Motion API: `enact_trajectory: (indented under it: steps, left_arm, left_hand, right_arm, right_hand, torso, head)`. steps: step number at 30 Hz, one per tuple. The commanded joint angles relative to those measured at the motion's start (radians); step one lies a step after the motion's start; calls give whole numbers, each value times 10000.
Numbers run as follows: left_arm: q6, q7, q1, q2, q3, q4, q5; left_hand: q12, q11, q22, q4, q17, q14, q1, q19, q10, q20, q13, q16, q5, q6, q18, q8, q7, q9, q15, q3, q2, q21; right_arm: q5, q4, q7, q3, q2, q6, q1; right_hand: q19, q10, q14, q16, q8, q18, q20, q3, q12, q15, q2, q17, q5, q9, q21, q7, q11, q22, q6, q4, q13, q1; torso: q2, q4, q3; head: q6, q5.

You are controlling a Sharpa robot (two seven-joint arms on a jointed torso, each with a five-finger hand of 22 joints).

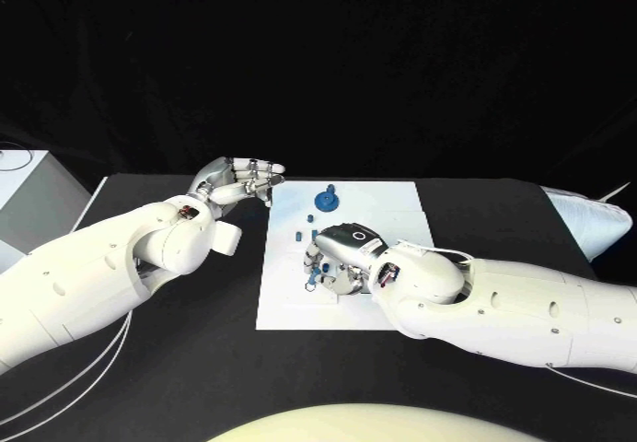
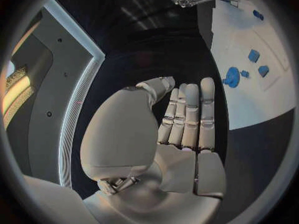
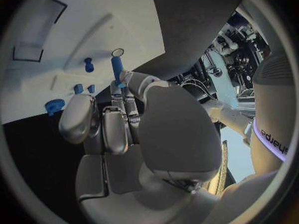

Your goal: Assemble the parts on the task board

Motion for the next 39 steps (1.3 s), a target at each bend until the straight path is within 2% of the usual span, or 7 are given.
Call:
enact_trajectory:
  steps: [1,17,29,39]
  left_arm:
    - [174,34,3,12,7,32,65]
    - [195,13,3,-23,6,45,65]
    - [207,-14,3,-53,6,53,65]
    - [210,-30,3,-76,6,58,64]
  left_hand:
    - [42,-10,-15,42,-15,-36,-36,52,-44,-6,14,-32,-14,46,157,37,2,-10,-23,-25,97,-46]
    - [42,-10,-15,42,-15,-36,-36,52,-44,-6,14,-32,-14,46,157,37,2,-10,-23,-25,97,-46]
    - [42,-10,-15,42,-15,-36,-36,52,-44,-6,14,-32,-14,46,157,37,2,-10,-23,-25,97,-46]
    - [54,-13,-33,71,-19,-35,-42,60,-54,-6,13,-34,-14,49,157,54,-3,-19,-25,-41,105,-72]
  right_arm:
    - [-226,-20,64,-9,56,201,-91]
    - [-490,-161,-142,-13,244,-53,-294]
    - [-692,-369,-221,-13,341,20,-343]
    - [-708,-533,-115,-28,430,354,-388]
  right_hand:
    - [-18,833,224,18,61,-81,-72,10,52,-61,85,-8,69,13,6,11,-597,-10,24,-64,438,12]
    - [-18,836,228,28,62,-83,-72,55,34,-57,89,14,109,26,14,18,-591,4,14,-129,459,-17]
    - [-18,836,228,28,62,-83,-72,55,34,-57,89,14,109,26,14,18,-591,4,14,-129,459,-17]
    - [-15,841,231,34,66,-85,-71,80,23,-55,85,25,131,36,28,22,-587,21,13,-170,473,-43]
  torso:
    - [4,-4,13]
    - [11,7,7]
    - [12,2,8]
    - [9,-3,7]
  head:
    - [-13,6]
    - [-88,49]
    - [-125,53]
    - [-191,74]
